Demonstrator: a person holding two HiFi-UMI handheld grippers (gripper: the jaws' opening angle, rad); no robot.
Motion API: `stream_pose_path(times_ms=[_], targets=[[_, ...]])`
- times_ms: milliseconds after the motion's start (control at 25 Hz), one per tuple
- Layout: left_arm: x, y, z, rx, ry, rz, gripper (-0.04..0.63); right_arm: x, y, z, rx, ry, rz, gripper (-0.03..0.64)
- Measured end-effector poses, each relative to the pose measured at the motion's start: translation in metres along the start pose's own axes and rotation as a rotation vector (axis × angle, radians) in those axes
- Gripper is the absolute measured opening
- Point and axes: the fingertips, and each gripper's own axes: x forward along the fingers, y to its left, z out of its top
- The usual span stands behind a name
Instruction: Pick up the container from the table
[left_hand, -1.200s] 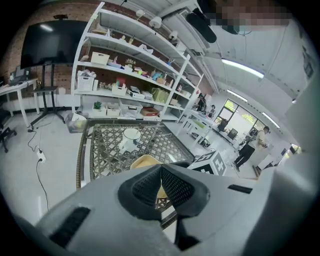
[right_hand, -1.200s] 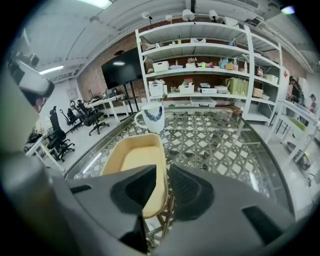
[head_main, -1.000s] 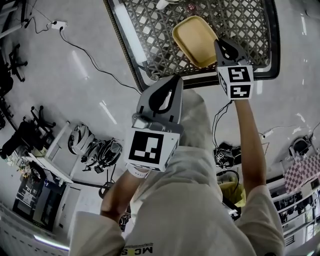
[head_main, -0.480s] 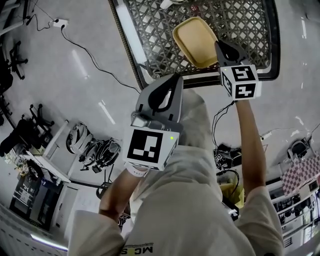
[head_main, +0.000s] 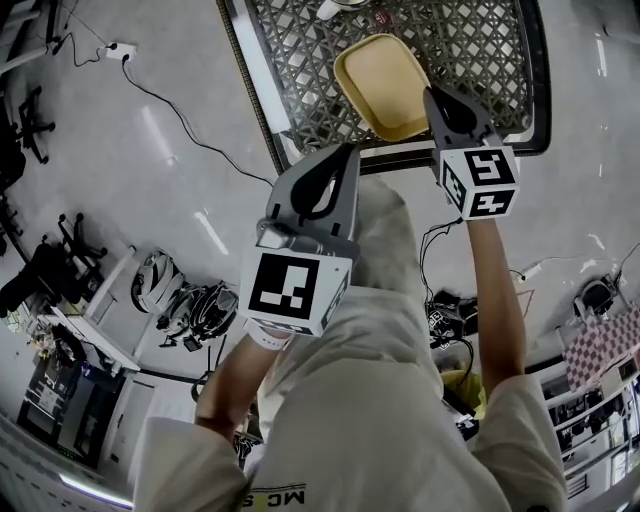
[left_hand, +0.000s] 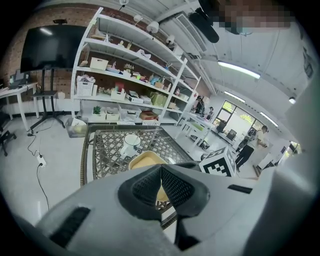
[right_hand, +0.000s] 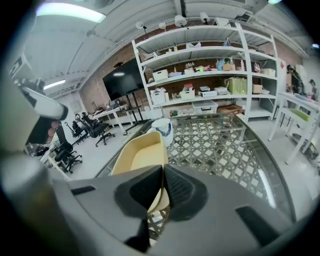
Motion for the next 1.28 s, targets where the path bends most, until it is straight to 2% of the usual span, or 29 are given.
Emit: stream_pose_path(times_ms=[320, 840, 1280], targets=[[-0.014, 0.000, 0.017, 0.011, -0.043, -0.001, 0.025, -0.036, 0.015, 0.035, 0.020, -0.071, -0.008, 0.030], [-0.066, 0.010, 0.051, 0.005, -0.133, 0.048, 0.025, -0.118, 0.062, 0.128, -0.075, -0.275, -0.059, 0.031], [-0.119, 0.001, 0.079, 0.019, -0.229, 0.065, 0.025, -0.188, 0.090, 0.177, -0.046, -0.385, -0.105, 0.031]])
